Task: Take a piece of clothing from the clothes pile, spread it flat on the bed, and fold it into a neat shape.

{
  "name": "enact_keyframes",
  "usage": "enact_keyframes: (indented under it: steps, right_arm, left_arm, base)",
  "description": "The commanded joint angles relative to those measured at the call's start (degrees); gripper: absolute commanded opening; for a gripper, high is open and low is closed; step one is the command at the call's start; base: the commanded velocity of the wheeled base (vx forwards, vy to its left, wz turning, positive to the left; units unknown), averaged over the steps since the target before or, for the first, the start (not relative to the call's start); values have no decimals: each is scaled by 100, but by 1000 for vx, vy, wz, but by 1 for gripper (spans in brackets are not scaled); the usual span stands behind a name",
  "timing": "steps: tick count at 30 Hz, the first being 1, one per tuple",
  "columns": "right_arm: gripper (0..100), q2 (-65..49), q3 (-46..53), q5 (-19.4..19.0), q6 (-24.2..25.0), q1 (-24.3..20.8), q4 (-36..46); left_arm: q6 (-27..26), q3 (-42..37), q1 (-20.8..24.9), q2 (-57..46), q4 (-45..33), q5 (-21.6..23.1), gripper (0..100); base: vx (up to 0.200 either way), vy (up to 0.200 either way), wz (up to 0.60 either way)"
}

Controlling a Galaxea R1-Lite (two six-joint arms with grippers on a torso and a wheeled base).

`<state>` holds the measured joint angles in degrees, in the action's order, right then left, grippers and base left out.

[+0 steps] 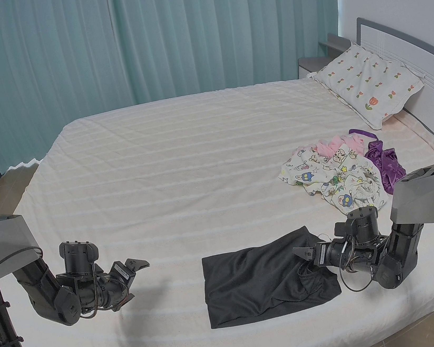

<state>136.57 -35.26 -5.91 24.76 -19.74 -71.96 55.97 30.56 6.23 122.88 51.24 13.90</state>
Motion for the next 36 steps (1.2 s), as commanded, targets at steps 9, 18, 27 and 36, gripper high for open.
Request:
enact_keyframes:
  steps: [9,18,27,36]
  right_arm:
    - [100,27,-25,11,-1245,-268,77]
    - [100,71,-157,11,-2362,-391,218]
    - [0,-122,-131,125,-2722,-373,798]
    - [0,-597,801,108,-2652,-145,525]
  left_arm:
    - [-7,2,1,25,0,-10,100]
    - [-68,2,1,25,0,-1,100]
    - [-95,-6,1,25,0,-1,100]
    - [-95,2,1,34,0,-1,100]
  base:
    - [0,0,0]
    - [0,0,0]
    - [0,0,0]
    - [0,0,0]
